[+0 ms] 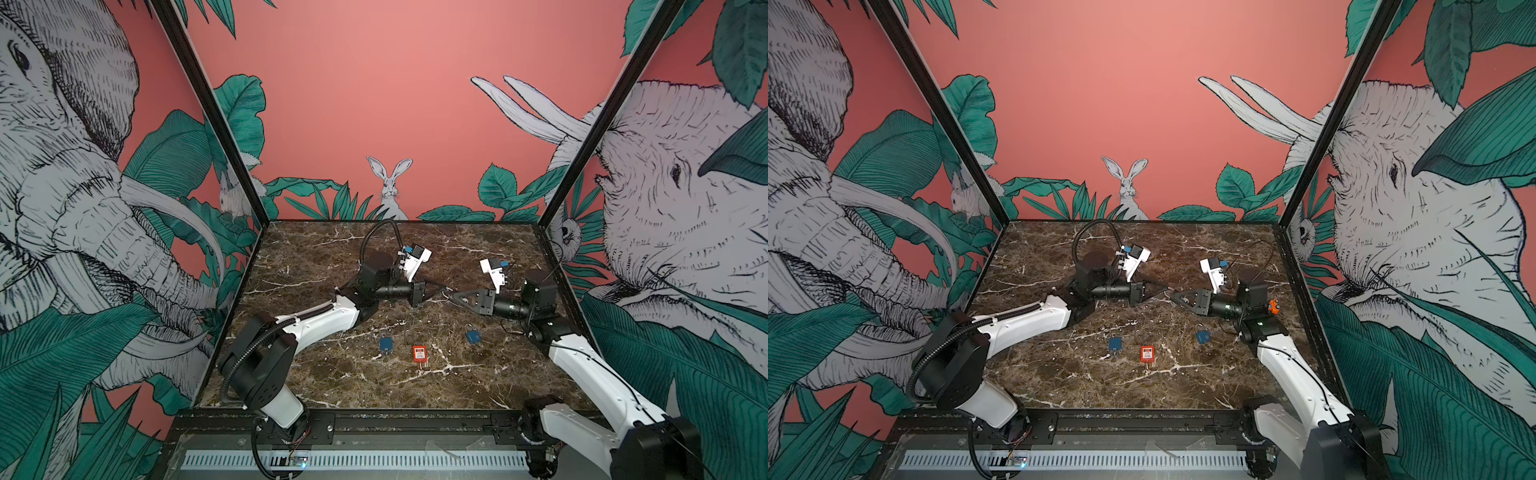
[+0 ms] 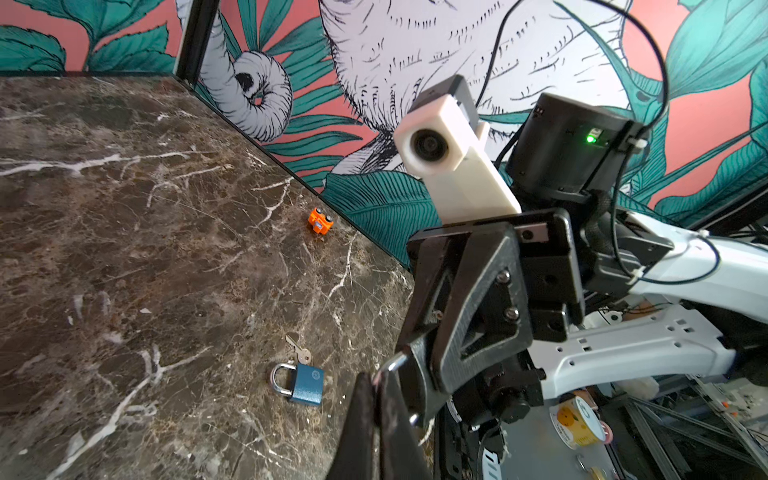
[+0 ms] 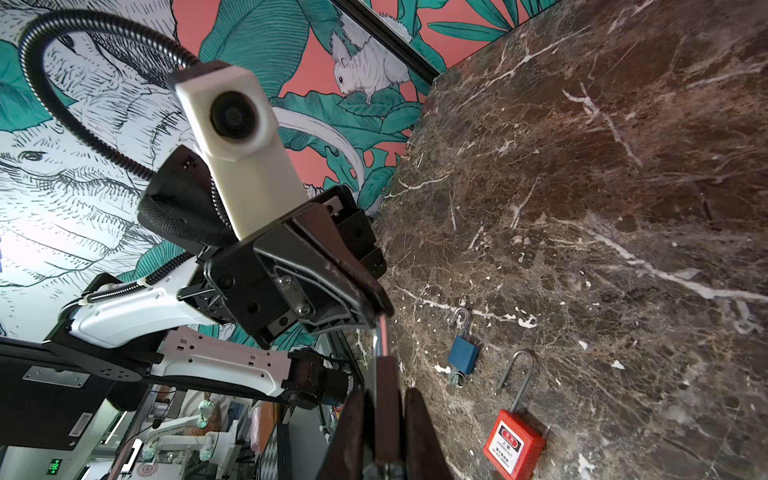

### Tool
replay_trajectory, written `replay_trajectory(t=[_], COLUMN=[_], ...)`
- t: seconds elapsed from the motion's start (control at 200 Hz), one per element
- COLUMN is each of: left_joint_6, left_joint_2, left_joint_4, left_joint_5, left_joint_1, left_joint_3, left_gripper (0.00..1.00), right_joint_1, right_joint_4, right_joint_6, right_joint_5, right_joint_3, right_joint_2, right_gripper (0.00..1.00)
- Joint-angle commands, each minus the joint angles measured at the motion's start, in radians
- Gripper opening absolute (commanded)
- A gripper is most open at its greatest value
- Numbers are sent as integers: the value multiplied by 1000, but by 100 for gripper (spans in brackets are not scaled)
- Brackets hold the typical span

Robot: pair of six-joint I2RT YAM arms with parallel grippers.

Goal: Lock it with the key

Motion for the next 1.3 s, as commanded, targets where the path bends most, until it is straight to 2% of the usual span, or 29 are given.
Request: replay_trajectory(t=[0.0, 0.2, 0.495, 0.645, 0.815, 1.295], left_joint_6=[-43, -20, 45, 27, -19, -81], left_joint_2=[-4, -17, -47, -34, -15, -2], left_joint_4=[135, 134, 35, 49, 105, 175], left_joint_5=[227, 243, 152, 190, 225, 283], left_joint_1=[-120, -141, -131, -127, -128, -128], left_joint_3=[-2, -18, -28, -5, -4, -6], left_gripper=[0, 0, 0, 0, 7, 12], right_joint_1=[18, 19, 14, 13, 11, 3], right_joint_4=[200, 243, 148, 110, 97, 90], right_joint_6=[16, 19, -34, -57, -64, -76], right_joint_5=[64, 81, 87, 80, 80, 66], right_joint_3=[44, 82, 85, 41, 14, 41], right_joint_2=[64, 131, 103, 56, 28, 44], right_gripper=[0, 0, 0, 0, 0, 0])
